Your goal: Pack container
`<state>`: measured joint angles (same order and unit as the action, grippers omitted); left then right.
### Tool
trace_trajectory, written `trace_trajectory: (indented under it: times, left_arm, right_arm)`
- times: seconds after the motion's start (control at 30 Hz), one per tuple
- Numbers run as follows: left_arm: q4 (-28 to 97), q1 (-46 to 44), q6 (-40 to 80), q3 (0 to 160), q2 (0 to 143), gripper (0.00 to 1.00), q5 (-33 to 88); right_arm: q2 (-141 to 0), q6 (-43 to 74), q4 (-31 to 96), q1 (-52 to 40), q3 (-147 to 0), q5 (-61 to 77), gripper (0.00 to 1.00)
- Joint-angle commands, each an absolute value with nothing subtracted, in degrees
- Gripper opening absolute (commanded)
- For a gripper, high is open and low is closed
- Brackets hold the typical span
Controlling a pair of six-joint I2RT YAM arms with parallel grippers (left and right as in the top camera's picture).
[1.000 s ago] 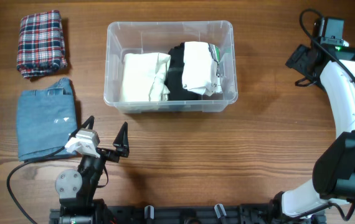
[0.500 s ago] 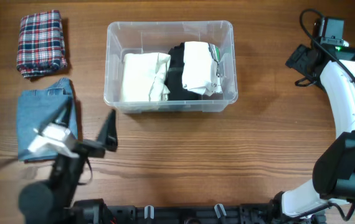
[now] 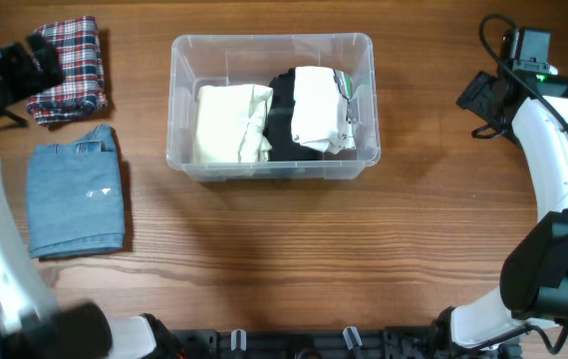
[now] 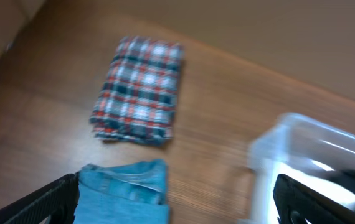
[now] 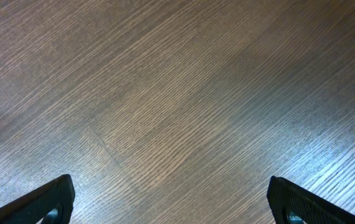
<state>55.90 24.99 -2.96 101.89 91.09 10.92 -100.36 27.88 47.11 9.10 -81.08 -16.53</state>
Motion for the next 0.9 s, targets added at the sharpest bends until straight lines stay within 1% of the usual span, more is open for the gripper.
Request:
trace_trajectory:
  times: [0.0,0.13,0.23,0.3,0.43,0.6,0.87]
  left_arm:
    - [54.4,30.2,-9.4,103.2,100.7,1.0,13.4]
    - [48.1,33.2,-10.3,103.2,108.8,1.0,18.4]
    - [40.5,33.9,-10.3,103.2,112.7,1.0,18.4]
    - [30.8,33.9,-10.3,103.2,116.5,1.0,18.0]
    - [23.6,33.9,-10.3,103.2,121.3,1.0,15.8]
    - [21.4,33.9,-10.3,103.2,128.0,1.0,16.1]
    - [21.6,33.9,-10.3,103.2,134.5,1.0,22.8]
  right_arm:
    - [-101.1,28.6,46.9,9.2,-81.1,-16.4,1.0]
    - [-101.1,28.6,46.9,9.2,-81.1,-16.4,1.0]
    - [-101.1,28.6,46.9,9.2,-81.1,-16.4,1.0]
    - [-101.1,28.6,46.9,9.2,-81.1,-16.4,1.0]
    - [-101.1,28.6,46.9,9.2,-81.1,-16.4,1.0]
    - [-101.1,28.6,46.9,9.2,-81.1,-16.4,1.0]
    - [-101.1,28.6,46.9,9.2,-81.1,-16.4,1.0]
